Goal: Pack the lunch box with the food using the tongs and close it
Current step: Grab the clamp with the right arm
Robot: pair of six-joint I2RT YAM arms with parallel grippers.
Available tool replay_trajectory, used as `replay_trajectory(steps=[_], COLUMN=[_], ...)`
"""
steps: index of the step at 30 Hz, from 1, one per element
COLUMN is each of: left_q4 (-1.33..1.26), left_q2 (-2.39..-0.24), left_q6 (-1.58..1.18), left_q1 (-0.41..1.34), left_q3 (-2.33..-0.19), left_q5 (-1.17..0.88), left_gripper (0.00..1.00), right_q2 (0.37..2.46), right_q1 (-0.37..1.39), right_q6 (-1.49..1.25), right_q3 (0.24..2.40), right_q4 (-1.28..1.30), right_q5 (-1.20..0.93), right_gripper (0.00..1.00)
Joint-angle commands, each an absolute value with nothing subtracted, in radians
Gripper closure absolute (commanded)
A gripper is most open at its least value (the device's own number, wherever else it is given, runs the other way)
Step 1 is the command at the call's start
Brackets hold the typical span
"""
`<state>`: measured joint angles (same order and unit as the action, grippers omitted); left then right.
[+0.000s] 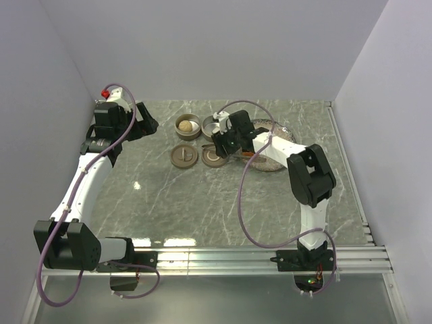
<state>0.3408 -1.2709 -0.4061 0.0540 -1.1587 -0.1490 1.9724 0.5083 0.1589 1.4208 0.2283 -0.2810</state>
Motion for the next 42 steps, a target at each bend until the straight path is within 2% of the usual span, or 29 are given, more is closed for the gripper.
replay_trajectory(steps=[1, 8, 9, 11, 12, 15, 20, 22, 24, 27, 36, 42], left_q4=[0.321, 0.319, 0.319, 0.321, 0.321, 0.321, 0.318, 0.318, 0.318, 0.310, 0.290, 0.276], left_q2=[-1.243, -1.249, -1.249, -1.250, -1.250, -1.249, -1.246, -1.244, -1.241, -1.235, -1.227, -1.220], left_q6=[-0.394, -0.396, -0.396, -0.396, -0.394, -0.396, -0.394, -0.393, -0.393, -0.396, -0.397, -0.396], left_q1=[0.058, 0.057, 0.058, 0.058, 0.057, 0.058, 0.058, 0.057, 0.058, 0.058, 0.057, 0.057], left_q3=[-1.173, -1.173, -1.173, -1.177, -1.177, -1.175, -1.172, -1.173, -1.170, -1.163, -1.140, -1.120], left_q5=[-0.138, -0.140, -0.143, -0.141, -0.141, -0.138, -0.138, -0.137, -0.135, -0.135, -0.143, -0.149], left_gripper=[0.02, 0.02, 0.02, 0.02, 0.02, 0.02, 0.02, 0.02, 0.02, 0.02, 0.02, 0.02], right_q2=[2.008, 2.017, 2.023, 2.028, 2.028, 2.023, 2.026, 2.023, 2.004, 1.951, 1.798, 1.666], right_q1=[0.499, 0.499, 0.499, 0.499, 0.499, 0.499, 0.497, 0.497, 0.499, 0.497, 0.471, 0.348], right_q6=[0.170, 0.169, 0.167, 0.167, 0.166, 0.164, 0.166, 0.164, 0.161, 0.160, 0.134, -0.062], right_q3=[1.457, 1.440, 1.445, 1.454, 1.453, 1.454, 1.457, 1.454, 1.448, 1.422, 1.405, 1.322], right_q4=[0.235, 0.229, 0.230, 0.235, 0.232, 0.226, 0.222, 0.221, 0.213, 0.187, 0.221, 0.184], right_q5=[-0.285, -0.295, -0.291, -0.287, -0.278, -0.267, -0.259, -0.252, -0.235, -0.203, -0.213, -0.207], right_gripper=[0.38, 0.48, 0.54, 0.56, 0.63, 0.71, 0.77, 0.90, 0.97, 1.00, 1.00, 1.00])
